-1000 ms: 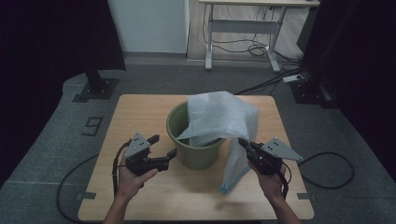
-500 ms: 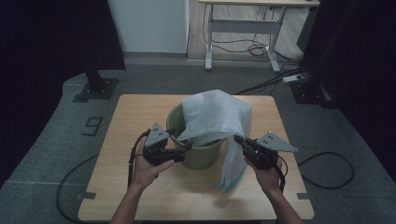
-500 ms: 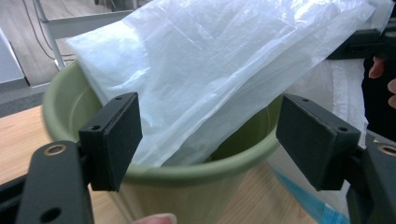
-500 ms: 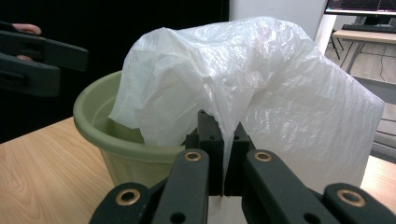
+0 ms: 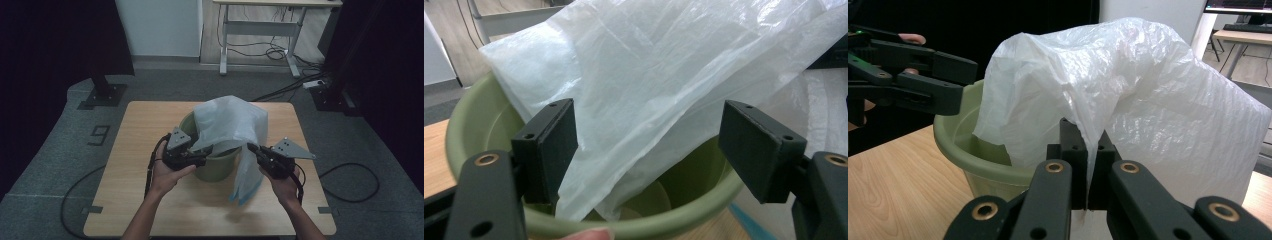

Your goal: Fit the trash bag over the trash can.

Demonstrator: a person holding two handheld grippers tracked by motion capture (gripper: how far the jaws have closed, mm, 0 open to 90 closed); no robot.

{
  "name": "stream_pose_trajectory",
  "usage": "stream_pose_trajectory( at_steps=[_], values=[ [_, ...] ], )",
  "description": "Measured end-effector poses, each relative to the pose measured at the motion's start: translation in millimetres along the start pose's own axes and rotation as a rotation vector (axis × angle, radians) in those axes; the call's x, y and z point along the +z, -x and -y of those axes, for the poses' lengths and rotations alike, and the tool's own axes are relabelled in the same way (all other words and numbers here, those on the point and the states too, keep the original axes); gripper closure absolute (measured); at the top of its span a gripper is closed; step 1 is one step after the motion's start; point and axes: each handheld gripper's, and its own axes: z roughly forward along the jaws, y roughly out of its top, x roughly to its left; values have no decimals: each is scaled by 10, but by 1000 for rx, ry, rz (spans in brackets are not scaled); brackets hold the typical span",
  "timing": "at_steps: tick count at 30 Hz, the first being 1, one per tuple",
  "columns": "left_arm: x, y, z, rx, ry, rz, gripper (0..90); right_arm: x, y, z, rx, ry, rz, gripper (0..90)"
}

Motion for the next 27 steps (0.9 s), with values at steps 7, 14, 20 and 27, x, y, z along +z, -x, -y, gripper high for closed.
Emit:
stream_pose_trajectory(
  at_steps=[7,14,20,27],
  values=[
    [154,137,-124,41,-40,-17,420,20,-23,-16,8,3,-6,882],
    [312,212,-167,43,-109,6,654,10,-15,20,20,3,-27,881],
    [311,184,-185,16,-121,99,853,-37,11,26,21,-9,-48,850],
    [271,152,-163,12,-121,129,895,-12,20,92,32,-14,-39,649]
  ],
)
